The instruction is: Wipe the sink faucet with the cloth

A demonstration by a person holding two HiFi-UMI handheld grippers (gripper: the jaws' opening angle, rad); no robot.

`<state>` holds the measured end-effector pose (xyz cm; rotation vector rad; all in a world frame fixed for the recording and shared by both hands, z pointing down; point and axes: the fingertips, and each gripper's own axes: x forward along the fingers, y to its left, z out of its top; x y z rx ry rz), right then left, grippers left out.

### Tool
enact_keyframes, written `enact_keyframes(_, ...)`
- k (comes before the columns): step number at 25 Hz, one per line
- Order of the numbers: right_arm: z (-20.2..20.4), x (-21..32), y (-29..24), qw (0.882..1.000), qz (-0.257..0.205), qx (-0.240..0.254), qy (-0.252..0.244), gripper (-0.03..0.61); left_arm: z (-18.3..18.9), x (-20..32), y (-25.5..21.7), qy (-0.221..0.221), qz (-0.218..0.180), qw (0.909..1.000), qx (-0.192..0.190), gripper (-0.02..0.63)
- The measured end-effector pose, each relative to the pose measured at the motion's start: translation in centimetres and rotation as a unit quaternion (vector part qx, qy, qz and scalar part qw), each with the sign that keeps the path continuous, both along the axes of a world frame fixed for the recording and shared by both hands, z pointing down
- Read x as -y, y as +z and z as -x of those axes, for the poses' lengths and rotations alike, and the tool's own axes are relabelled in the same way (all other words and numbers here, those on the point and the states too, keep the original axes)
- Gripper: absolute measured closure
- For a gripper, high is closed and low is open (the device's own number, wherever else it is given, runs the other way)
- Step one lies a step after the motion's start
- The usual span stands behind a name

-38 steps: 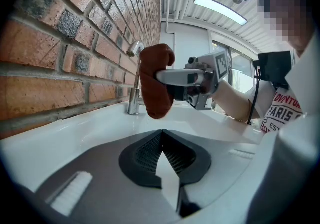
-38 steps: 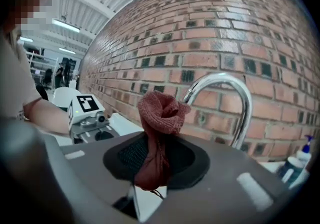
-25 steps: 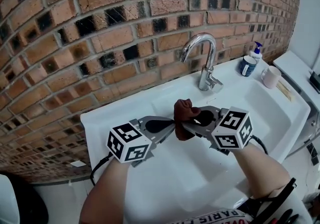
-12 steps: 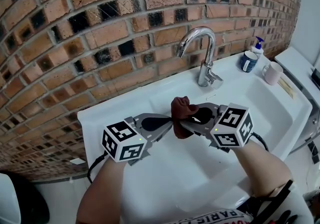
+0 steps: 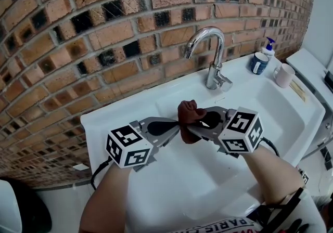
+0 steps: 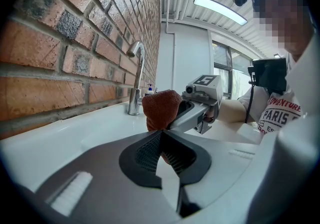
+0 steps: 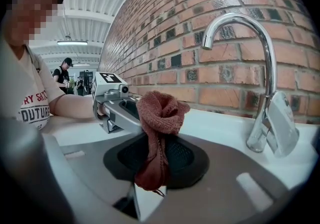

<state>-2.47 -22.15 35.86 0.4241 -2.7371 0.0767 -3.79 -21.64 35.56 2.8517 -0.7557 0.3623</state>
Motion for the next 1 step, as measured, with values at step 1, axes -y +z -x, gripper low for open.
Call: enact_keyframes(1, 0.02, 0.01, 0.01, 1.0, -0.001, -0.001, 0.0, 0.488, 0.01, 0.01, 0.0, 0.0, 0.0, 1.0, 0.0, 0.607)
